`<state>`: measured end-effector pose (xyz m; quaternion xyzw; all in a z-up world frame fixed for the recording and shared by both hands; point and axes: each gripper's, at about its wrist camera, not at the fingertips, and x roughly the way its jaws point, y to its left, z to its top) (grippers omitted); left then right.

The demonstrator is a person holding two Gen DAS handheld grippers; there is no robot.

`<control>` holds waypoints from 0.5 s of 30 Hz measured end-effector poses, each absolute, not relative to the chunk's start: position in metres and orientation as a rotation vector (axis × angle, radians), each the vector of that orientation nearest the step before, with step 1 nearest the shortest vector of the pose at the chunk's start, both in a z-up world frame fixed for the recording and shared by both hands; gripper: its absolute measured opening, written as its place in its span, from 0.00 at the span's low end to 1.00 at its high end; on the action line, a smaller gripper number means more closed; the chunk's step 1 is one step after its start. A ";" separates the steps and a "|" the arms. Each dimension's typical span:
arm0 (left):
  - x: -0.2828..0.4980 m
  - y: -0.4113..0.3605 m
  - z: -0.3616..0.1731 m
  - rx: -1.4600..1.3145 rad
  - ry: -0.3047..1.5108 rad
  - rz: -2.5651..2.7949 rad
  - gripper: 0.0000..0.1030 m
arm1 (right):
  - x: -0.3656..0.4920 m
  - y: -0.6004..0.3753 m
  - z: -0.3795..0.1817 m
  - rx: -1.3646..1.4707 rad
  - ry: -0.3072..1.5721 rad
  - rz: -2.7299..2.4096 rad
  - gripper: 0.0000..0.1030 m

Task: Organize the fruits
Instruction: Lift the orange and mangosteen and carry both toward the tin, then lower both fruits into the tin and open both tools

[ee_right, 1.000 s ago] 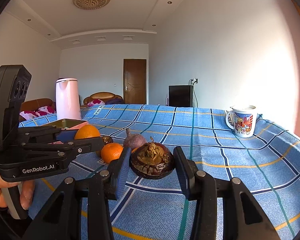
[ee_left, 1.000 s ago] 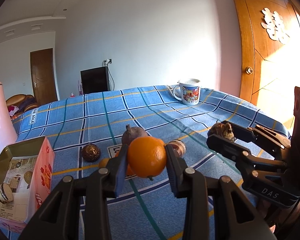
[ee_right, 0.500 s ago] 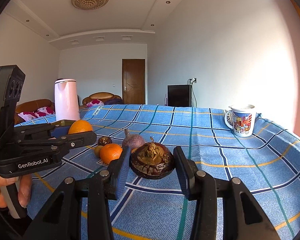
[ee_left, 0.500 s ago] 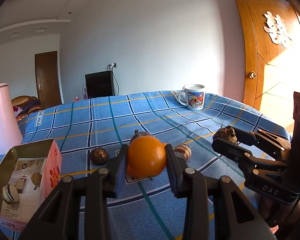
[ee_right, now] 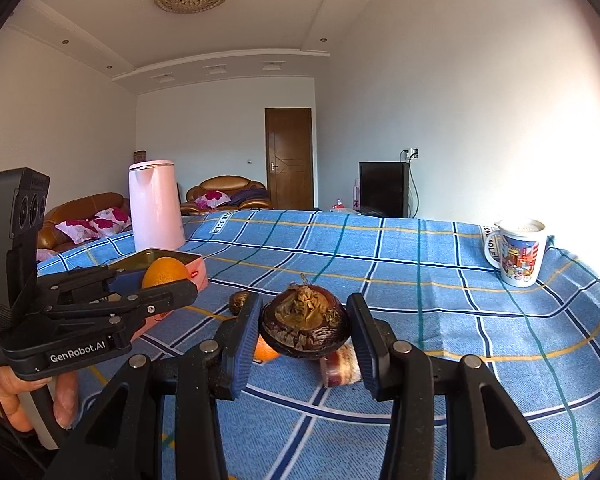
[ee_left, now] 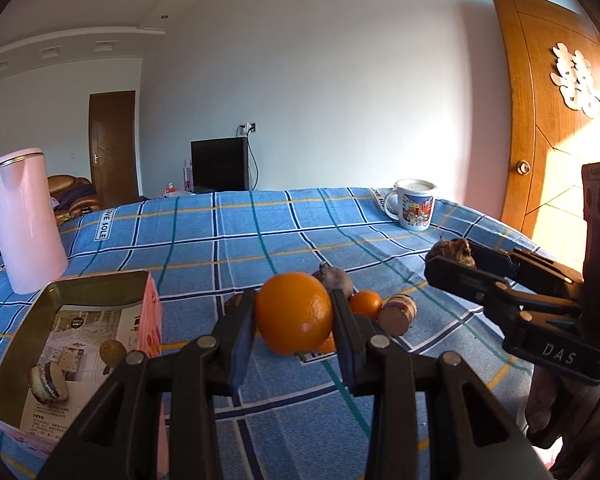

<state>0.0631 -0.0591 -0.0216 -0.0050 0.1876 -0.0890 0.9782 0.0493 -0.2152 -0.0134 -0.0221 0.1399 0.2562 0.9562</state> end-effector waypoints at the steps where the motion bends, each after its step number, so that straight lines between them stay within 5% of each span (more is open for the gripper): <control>1: 0.063 -0.055 -0.022 -0.018 0.380 -0.172 0.37 | 0.051 -0.211 -0.011 -0.044 0.290 0.534 0.44; 15: 0.068 0.034 -0.018 -0.140 0.408 -0.016 0.37 | 0.086 -0.124 0.007 -0.077 0.380 0.710 0.44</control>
